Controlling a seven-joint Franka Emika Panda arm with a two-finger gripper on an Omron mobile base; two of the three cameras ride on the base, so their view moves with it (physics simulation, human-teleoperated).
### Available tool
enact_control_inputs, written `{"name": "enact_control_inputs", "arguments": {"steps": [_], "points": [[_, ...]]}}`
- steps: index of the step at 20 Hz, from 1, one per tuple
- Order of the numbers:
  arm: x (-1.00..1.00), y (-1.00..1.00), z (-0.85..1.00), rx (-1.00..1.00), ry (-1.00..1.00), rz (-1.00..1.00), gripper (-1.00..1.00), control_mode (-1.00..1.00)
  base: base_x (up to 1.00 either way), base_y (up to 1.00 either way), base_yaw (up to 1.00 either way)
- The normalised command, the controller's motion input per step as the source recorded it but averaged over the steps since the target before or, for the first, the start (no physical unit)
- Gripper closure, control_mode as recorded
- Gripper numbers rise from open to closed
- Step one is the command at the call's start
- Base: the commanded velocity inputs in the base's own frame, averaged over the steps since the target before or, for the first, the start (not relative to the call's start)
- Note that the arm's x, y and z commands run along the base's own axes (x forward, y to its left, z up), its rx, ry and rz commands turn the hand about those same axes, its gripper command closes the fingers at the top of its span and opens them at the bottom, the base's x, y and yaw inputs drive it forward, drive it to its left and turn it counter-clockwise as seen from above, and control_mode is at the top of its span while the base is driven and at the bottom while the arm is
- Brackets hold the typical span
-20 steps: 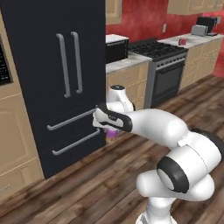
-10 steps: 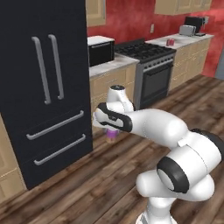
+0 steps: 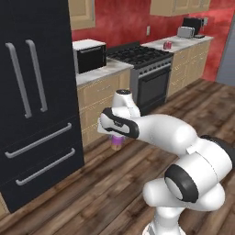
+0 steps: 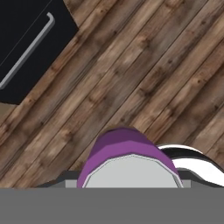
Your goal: Four empty soda cans are scattered around the kitchen. Gather all the cans and cluster them next to the stove for recycling.
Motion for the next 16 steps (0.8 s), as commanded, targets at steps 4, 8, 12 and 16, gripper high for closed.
{"name": "enact_control_inputs", "arguments": {"steps": [4,8,12,16], "points": [[0.00,0.00,0.00,0.00,0.00,0.00,1.00,1.00,0.55,-0.27,-0.07],[0.00,0.00,0.00,0.00,0.00,0.00,1.00,1.00,0.56,-0.26,-0.08],[0.00,0.00,0.00,0.00,0.00,0.00,1.00,1.00,0.57,-0.27,-0.03],[0.00,0.00,0.00,0.00,0.00,0.00,1.00,1.00,0.59,-0.26,-0.03]]}}
